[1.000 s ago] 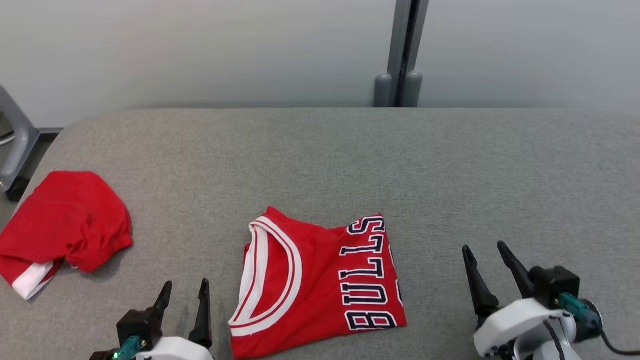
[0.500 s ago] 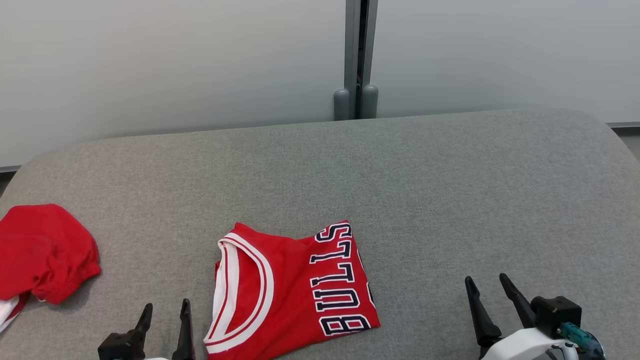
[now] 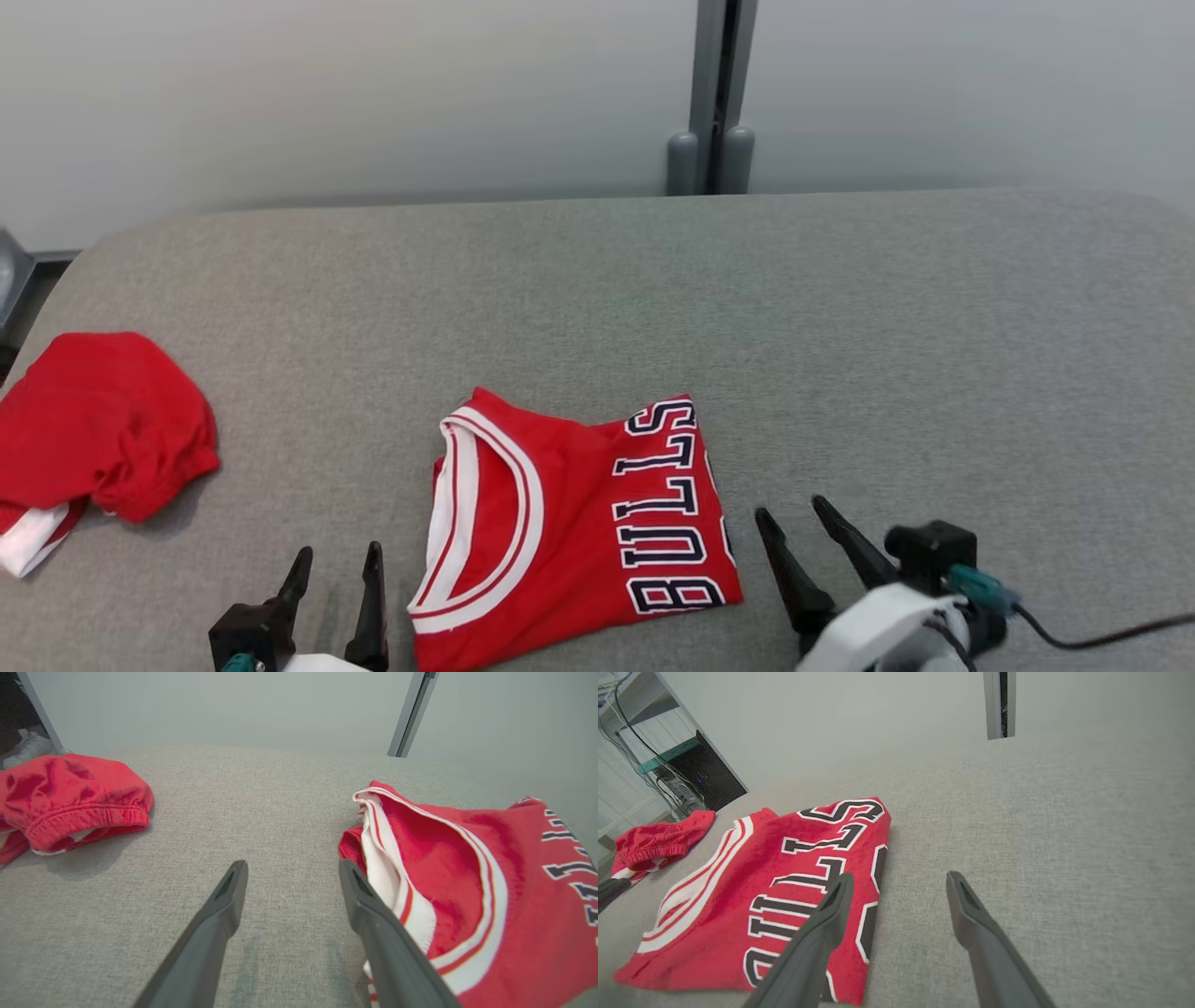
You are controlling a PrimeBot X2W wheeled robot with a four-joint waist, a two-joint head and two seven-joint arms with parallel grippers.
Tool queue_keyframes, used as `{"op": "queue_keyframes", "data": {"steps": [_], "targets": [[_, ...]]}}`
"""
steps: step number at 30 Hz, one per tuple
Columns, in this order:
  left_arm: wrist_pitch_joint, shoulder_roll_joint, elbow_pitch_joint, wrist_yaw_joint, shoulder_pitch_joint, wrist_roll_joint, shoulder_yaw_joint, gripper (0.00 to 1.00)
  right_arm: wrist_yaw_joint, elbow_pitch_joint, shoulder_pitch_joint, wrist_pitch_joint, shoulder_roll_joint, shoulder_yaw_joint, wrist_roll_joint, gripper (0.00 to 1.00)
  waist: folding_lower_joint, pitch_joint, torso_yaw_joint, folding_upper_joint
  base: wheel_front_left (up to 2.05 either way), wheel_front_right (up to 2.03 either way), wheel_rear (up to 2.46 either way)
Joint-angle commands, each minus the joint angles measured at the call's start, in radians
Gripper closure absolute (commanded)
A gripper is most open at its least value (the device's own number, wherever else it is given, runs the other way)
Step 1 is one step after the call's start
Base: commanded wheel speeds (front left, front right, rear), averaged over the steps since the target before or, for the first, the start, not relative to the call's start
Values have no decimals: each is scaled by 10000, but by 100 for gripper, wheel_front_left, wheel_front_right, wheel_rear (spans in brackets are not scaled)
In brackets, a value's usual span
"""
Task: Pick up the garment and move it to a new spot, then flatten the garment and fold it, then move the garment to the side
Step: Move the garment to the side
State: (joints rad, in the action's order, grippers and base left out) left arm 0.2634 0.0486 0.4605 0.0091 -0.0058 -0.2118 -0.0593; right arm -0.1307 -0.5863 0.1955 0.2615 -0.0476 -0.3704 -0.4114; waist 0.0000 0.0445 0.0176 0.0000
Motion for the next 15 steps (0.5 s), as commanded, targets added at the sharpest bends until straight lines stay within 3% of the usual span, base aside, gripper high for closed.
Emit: {"op": "queue_keyframes", "data": {"steps": [1,6,13,14,15], "targets": [[14,37,-1,-10,-129,-7,-39,0,-1,-102,303,47,-69,-199,-230,0,0,229,238,0,0,0,0],[14,44,46,-47,-371,41,-191,0,-1,-1016,1381,47,-69,-1243,-1185,0,0,571,726,0,0,0,0],[16,42,43,-113,-685,61,-397,0,-1,-2732,2514,-10,-71,-1780,-2444,0,0,928,1319,0,0,0,0],[14,42,46,-122,-714,65,-409,0,-1,-2898,2581,-49,-64,-1955,-2605,9,0,961,1370,0,0,0,0],[14,39,44,-126,-733,59,-408,0,-1,-3044,2683,-81,-60,-2104,-2810,66,0,994,1406,0,0,0,0]]}}
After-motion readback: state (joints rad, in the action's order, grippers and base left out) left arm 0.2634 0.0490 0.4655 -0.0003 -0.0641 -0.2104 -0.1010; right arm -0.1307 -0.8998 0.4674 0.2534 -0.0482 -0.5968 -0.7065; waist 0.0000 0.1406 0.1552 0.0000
